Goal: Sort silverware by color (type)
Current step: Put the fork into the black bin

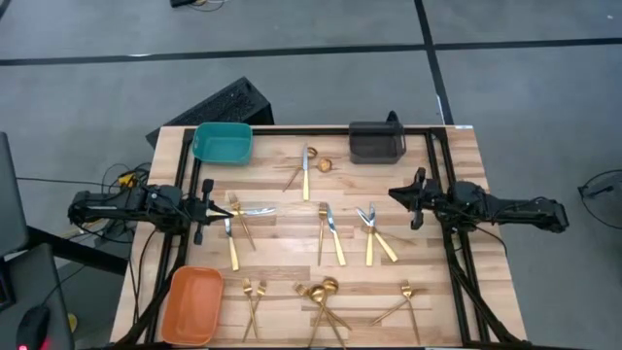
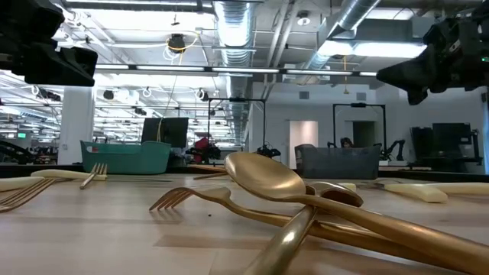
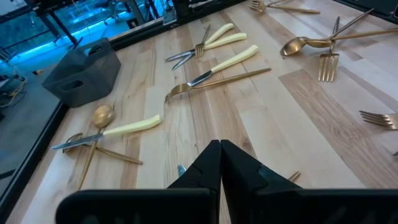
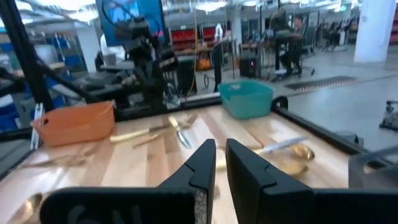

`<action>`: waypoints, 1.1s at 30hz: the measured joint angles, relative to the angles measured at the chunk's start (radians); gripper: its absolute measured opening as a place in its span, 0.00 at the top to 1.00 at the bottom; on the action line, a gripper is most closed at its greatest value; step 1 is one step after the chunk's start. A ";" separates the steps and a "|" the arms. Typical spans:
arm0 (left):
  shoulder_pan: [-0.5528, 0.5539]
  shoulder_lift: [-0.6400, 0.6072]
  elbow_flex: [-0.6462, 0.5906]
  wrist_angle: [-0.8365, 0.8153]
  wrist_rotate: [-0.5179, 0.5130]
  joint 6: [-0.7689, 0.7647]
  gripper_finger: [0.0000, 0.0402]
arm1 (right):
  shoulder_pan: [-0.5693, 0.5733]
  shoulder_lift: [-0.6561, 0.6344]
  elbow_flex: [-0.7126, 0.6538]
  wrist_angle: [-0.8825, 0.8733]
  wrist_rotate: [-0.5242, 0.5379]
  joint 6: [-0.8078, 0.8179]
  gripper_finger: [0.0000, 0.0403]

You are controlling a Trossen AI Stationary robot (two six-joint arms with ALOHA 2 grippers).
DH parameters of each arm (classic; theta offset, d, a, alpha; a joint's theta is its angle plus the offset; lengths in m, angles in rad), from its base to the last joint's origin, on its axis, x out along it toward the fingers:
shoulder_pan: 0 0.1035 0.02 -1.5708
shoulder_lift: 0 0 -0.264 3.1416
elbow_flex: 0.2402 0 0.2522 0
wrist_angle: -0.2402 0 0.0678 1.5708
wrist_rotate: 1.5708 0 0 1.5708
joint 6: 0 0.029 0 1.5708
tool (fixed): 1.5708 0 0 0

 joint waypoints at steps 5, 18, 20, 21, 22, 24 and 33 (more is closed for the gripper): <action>0.000 0.000 0.000 0.026 -0.077 -0.008 1.00 | -0.005 0.000 0.001 0.055 0.000 0.093 0.84; 0.000 0.000 0.000 0.038 -0.262 -0.092 1.00 | -0.060 0.000 0.003 0.046 0.078 0.293 0.84; 0.000 0.000 -0.004 0.049 -0.262 -0.086 1.00 | -0.060 0.005 0.003 0.037 0.086 0.343 0.84; 0.000 0.000 -0.005 0.049 -0.264 -0.077 1.00 | -0.060 0.015 0.003 0.040 0.099 0.364 0.84; 0.000 0.000 -0.005 0.052 -0.274 -0.064 1.00 | -0.060 0.027 0.003 0.043 0.110 0.381 0.84; 0.000 0.000 -0.005 0.066 -0.306 -0.019 1.00 | -0.060 0.048 0.005 0.042 0.132 0.402 0.84; 0.000 0.040 -0.132 0.575 -0.171 -0.144 1.00 | -0.060 0.228 0.050 -0.051 0.158 0.457 0.84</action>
